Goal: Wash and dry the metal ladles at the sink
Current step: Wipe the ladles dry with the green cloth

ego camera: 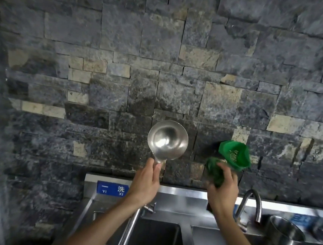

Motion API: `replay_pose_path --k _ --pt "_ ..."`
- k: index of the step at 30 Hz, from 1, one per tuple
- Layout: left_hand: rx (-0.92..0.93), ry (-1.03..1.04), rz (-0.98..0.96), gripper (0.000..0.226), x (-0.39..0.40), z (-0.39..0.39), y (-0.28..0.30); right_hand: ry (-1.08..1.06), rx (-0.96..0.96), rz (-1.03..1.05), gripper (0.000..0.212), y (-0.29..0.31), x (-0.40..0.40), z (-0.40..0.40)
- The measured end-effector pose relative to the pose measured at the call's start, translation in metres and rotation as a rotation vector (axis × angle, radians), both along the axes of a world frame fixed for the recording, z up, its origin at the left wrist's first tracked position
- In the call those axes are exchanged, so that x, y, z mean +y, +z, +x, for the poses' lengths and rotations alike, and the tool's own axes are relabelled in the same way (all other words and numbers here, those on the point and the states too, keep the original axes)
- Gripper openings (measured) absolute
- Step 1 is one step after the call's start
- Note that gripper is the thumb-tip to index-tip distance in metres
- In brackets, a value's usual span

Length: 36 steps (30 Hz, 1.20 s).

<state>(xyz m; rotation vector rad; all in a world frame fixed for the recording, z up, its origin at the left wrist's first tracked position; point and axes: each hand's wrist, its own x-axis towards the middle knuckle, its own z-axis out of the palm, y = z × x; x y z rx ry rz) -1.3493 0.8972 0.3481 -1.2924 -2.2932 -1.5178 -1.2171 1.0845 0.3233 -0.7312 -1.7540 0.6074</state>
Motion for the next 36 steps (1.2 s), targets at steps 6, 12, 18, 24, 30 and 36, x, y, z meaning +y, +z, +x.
replay_pose_path --k 6,12,18,24,30,36 --pt "-0.099 -0.02 0.021 0.019 0.033 0.0 -0.015 0.307 0.122 -0.726 0.043 -0.108 -0.026 0.029" --pt "-0.402 -0.058 -0.015 0.028 0.092 0.03 -0.067 0.416 -0.197 -0.825 0.024 -0.155 -0.078 0.058" --pt "-0.579 -0.093 -0.051 0.028 0.15 0.065 -0.116 0.545 -0.291 -0.934 0.04 -0.142 -0.068 0.101" --pt "-0.755 -0.113 -0.041 0.03 0.217 0.091 -0.145 0.577 -0.477 -0.818 0.034 -0.155 0.008 0.119" --pt "-0.815 -0.181 -0.166 0.024 0.286 0.115 -0.192 0.599 -0.624 -0.847 0.025 -0.192 0.097 0.149" --pt "-0.816 -0.23 -0.524 0.021 0.321 0.153 -0.281 0.488 -0.789 -0.948 0.012 -0.252 0.163 0.181"
